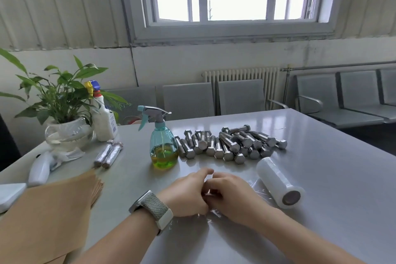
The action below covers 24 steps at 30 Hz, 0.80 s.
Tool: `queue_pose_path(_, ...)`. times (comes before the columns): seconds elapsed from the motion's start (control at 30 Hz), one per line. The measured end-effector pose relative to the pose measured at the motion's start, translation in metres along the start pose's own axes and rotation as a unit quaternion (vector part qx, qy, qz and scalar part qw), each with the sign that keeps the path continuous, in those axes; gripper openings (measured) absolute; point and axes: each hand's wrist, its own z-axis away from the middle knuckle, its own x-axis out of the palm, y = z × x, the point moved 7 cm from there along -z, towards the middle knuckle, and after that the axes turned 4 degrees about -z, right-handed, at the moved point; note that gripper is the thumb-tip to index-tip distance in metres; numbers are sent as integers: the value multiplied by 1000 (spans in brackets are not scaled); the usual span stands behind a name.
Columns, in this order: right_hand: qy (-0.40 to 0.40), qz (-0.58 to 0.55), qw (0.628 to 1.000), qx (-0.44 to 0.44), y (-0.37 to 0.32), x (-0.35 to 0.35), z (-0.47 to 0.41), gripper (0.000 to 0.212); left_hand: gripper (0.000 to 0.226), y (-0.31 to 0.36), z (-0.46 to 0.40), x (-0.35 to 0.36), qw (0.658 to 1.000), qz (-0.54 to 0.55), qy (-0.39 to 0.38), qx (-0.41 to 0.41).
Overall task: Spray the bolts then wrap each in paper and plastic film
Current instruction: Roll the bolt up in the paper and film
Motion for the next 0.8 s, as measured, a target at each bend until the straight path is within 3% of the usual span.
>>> queue_pose_path(0.07, 3, 16, 1000, 1, 0, 0, -1, 16, 96, 0, 2, 0, 1000, 22, -2, 5)
queue_pose_path(0.13, 9, 15, 1000, 2, 2, -1, 0, 18, 90, -2, 7, -1, 994, 111, 9, 4)
queue_pose_path(0.23, 19, 1, 1000, -1, 4, -3, 1, 21, 60, -21, 23, -20, 953, 287, 92, -18)
queue_pose_path(0.3, 21, -2, 1000, 0, 5, -2, 1, 22, 34, -48, 41, -43, 931, 317, 179, -37)
queue_pose_path(0.37, 23, -4, 1000, 0, 6, -1, 1, 23, 16, -76, 60, -57, 937, 260, 227, -57)
queue_pose_path(0.47, 22, -3, 1000, 4, 6, -1, 1, 24, 3, -95, 74, -47, 970, 164, 165, -71)
queue_pose_path(0.63, 22, -2, 1000, 12, 4, 0, 2, 24, 24, -89, 73, -37, 976, 167, 132, -40)
queue_pose_path(0.8, 25, -10, 999, 20, 3, -1, 2, 23, 23, -85, 70, -27, 986, 62, 145, -44)
